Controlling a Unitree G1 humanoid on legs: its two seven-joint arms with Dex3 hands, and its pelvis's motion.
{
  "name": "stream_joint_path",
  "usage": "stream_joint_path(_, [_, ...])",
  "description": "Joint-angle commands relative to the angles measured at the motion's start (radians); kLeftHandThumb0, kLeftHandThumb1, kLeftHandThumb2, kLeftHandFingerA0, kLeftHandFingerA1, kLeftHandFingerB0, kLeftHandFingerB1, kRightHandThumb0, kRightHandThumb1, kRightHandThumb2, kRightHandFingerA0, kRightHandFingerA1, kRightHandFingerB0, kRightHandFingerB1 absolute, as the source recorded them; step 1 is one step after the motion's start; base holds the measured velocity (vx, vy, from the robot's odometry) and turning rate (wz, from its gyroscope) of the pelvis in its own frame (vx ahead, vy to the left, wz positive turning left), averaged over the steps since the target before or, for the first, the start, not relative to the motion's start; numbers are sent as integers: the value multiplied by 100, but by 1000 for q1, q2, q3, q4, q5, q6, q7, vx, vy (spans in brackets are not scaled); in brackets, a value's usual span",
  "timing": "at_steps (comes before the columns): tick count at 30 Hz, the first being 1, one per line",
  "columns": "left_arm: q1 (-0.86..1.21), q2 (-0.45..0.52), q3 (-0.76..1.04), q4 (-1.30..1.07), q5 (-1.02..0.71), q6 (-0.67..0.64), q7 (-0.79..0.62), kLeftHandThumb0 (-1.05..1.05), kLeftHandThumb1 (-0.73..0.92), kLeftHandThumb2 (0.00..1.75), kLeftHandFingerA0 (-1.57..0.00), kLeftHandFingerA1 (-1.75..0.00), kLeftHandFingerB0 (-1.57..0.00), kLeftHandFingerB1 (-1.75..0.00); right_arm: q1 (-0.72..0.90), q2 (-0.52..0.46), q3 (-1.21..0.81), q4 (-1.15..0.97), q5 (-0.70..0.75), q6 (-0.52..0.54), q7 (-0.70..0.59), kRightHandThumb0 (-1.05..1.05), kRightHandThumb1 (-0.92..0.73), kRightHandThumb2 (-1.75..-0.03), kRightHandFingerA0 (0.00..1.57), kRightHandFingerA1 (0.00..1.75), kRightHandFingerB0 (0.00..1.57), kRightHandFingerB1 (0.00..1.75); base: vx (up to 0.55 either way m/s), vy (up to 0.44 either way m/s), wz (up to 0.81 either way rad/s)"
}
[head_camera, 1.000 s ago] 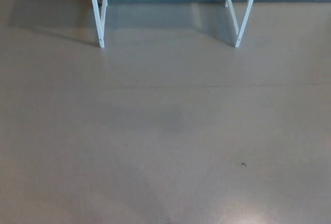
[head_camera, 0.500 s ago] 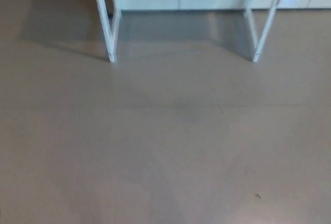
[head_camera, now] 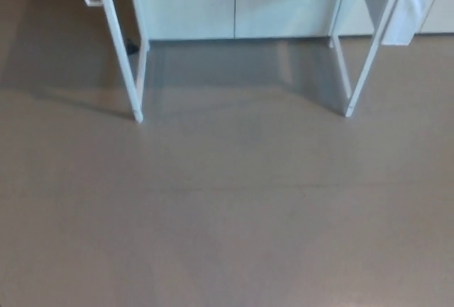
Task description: The robot walks towards a desk on which an air pump is kept in the middle. It lifts it up and holds it with its left hand and uses its right hand to compress it by pushing its handle inwards.
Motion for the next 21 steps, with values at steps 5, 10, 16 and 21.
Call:
stream_joint_path(5, [10, 16, -3, -24, -20, 13, 10, -9, 74, 62, -35, -44, -30, -34, -1, -6, 0, 7, 16, -18, -7, -18, -59, -57, 61, 47, 44, 39, 403, 130, 3])
stream_joint_path(10, [7, 23, -5, -9, -21, 4, -1, -6, 53, 94, -25, -56, -18, -49, 1, -4, 2, 3, 16, -17, -6, -18, -60, -58, 63, 47, 45, 39, 373, 5, 17])
stream_joint_path(16, [-1, 28, -8, 6, -26, 0, -9, -6, 51, 93, -25, -56, -17, -49, -1, -6, 7, 0, 14, -15, -4, -19, -61, -58, 62, 47, 45, 39, 496, -173, 51])
stream_joint_path(21, [-10, 32, -13, 12, -25, 3, -8, -6, 53, 94, -22, -54, -15, -48, -8, -5, 5, 4, 17, -14, -9, -19, -60, -58, 64, 48, 46, 39, 425, -138, -4])
